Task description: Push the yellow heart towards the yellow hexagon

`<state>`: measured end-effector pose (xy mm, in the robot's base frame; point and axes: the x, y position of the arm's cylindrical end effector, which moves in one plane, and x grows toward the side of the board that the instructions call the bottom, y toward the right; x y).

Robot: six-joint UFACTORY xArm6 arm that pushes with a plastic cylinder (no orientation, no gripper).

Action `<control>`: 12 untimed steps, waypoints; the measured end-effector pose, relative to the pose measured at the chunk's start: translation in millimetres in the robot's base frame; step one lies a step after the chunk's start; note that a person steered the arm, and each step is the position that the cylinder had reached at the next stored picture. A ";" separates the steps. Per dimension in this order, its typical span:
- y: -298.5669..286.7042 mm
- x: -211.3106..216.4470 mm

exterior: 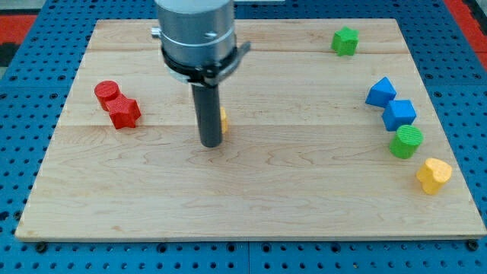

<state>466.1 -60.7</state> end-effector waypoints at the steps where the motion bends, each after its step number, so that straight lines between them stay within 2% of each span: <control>1: -22.8 -25.0; 2: -43.7 -50.2; 3: -18.3 -7.2; 4: 42.3 73.6; 6: 234.0 99.6; 7: 300.3 133.9; 8: 382.4 135.0; 9: 389.5 110.9; 12: 257.0 60.3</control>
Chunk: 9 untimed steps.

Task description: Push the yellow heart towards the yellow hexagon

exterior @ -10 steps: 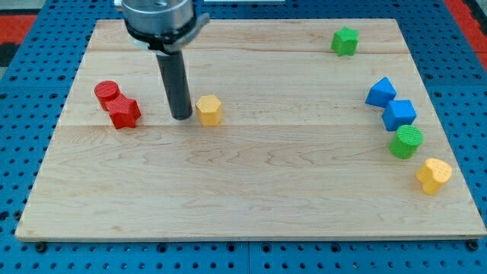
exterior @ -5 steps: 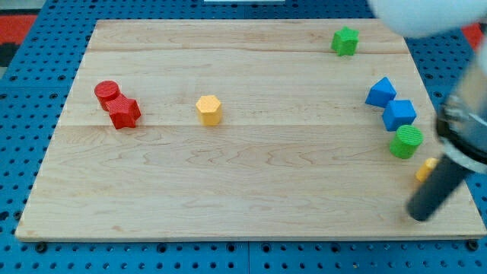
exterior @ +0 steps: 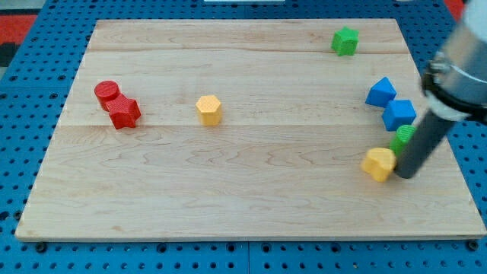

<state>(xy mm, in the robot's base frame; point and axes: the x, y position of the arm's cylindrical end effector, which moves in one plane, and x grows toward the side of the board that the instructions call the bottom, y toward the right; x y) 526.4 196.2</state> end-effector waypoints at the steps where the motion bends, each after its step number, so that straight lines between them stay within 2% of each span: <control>1: -51.5 -15.1; 3: -148.0 -53.5; 5: -142.0 -28.5; 6: -166.1 -35.1; 8: -189.1 -59.7; 9: -194.1 -95.7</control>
